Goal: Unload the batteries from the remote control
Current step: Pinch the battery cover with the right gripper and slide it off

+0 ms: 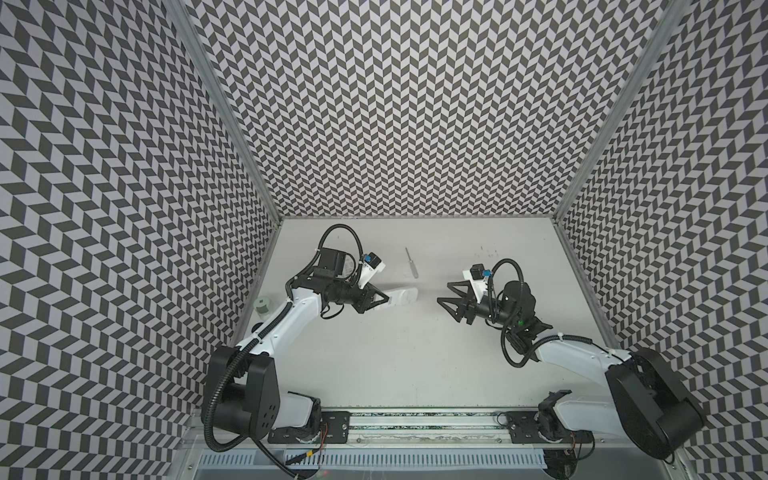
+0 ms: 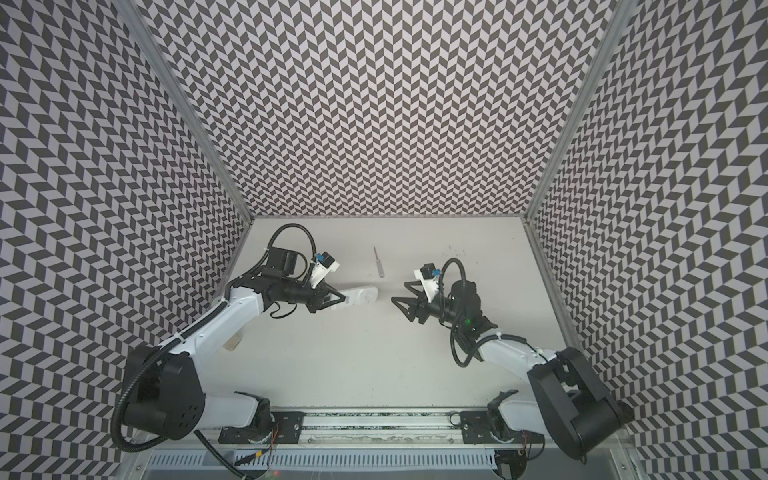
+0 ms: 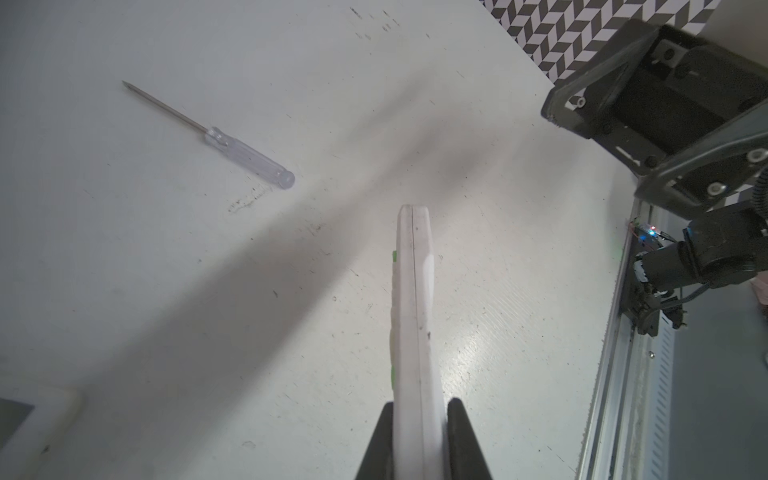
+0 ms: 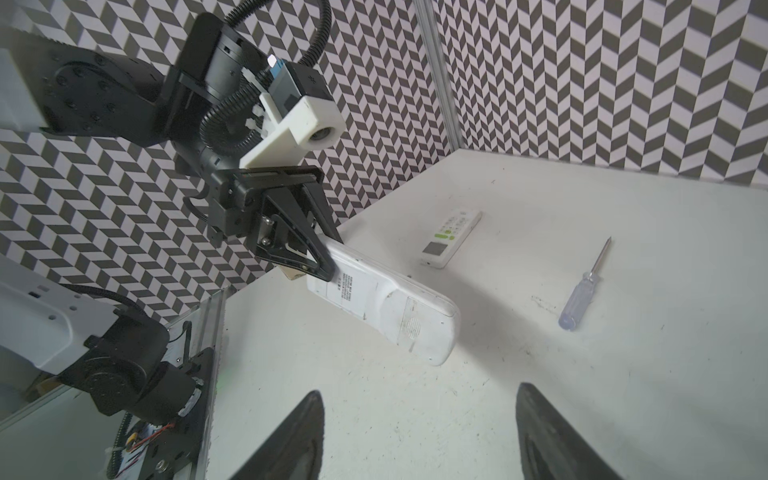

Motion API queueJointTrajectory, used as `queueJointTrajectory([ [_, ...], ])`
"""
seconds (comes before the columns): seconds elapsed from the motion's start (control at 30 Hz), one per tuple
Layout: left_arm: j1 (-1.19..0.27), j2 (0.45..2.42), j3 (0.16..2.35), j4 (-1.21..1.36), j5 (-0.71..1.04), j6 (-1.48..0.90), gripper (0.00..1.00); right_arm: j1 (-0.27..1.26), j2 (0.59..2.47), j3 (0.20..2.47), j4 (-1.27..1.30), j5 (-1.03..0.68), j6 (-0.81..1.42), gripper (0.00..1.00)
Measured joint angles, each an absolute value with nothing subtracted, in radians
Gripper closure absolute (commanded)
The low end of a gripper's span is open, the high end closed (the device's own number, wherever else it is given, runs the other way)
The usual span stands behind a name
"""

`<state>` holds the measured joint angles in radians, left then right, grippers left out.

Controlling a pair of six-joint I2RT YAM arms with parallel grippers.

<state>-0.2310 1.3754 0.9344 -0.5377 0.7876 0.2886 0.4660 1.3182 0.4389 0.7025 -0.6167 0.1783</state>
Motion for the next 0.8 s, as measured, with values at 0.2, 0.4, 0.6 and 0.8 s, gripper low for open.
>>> queueJointTrajectory([
  [0.2, -0.215, 1.375, 0.904, -0.479, 0.859, 0.232, 1.00, 0.496, 1.432, 0.429, 0.752, -0.618, 0.208, 0.14],
  [0.4, -0.216, 1.375, 0.904, -0.432, 0.888, 0.208, 1.00, 0.520, 1.531, 0.432, 0.874, -0.638, 0.266, 0.15],
  [0.6, -0.226, 1.376, 0.904, -0.423, 0.929, 0.219, 1.00, 0.523, 1.630, 0.454, 0.972, -0.675, 0.340, 0.17],
  [0.8, -0.242, 1.377, 0.904, -0.430, 0.951, 0.240, 1.00, 0.523, 1.705, 0.510, 1.065, -0.724, 0.409, 0.23],
])
